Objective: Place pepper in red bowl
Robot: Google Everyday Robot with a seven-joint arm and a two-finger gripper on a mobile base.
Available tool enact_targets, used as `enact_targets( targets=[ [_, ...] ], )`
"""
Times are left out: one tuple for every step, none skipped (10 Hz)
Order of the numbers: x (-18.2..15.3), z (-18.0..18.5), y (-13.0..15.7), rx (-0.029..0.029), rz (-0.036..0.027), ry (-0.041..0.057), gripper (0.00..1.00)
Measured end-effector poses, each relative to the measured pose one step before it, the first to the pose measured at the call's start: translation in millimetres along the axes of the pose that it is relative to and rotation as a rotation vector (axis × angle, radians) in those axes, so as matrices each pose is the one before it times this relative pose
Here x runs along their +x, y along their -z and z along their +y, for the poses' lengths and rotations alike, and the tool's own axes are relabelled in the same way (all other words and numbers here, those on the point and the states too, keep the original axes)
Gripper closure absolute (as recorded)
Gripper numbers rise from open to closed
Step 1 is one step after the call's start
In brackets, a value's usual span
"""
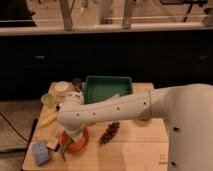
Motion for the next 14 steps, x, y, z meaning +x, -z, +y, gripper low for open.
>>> enact_targets(
  targets=[
    [-2.52,-2.07,-0.77,0.00062,-0.00172,0.00815,1.00],
    [-0.65,-0.92,-1.12,-0.00108,-0.00192,0.01353,1.00],
    [0.03,-1.10,-0.83,0.00000,-0.00056,0.00708,1.00],
    [-3.65,-2.54,-1.35,-0.00134,-0.00339,0.01530,1.00],
    [-1.70,-1.63,-0.97,-0.00019,-0.00227,0.01020,1.00],
    [0.43,1.00,-0.95,-0.00116,-0.00477,0.01115,1.00],
    [-0.25,1.46,-1.57,-0.00016,-0.00604,0.01541,1.00],
    [-0.14,-0.39,-0.37,0.00201,-0.00465,0.00725,1.00],
    [0.14,-0.41,-0.35,0.00137,-0.00287,0.00464,1.00],
    [-0.67,-0.43,-0.40,0.00030,-0.00188,0.00640,1.00],
    [-0.34,0.22,-0.72,-0.00075,-0.00200,0.00709,1.00],
    [-0.77,-0.48,-0.21,0.00030,-0.00300,0.00926,1.00],
    [-0.04,0.33,-0.19,-0.00024,-0.00296,0.00837,1.00],
    [-0.44,0.35,-0.64,-0.00092,-0.00376,0.02066,1.00]
  ],
)
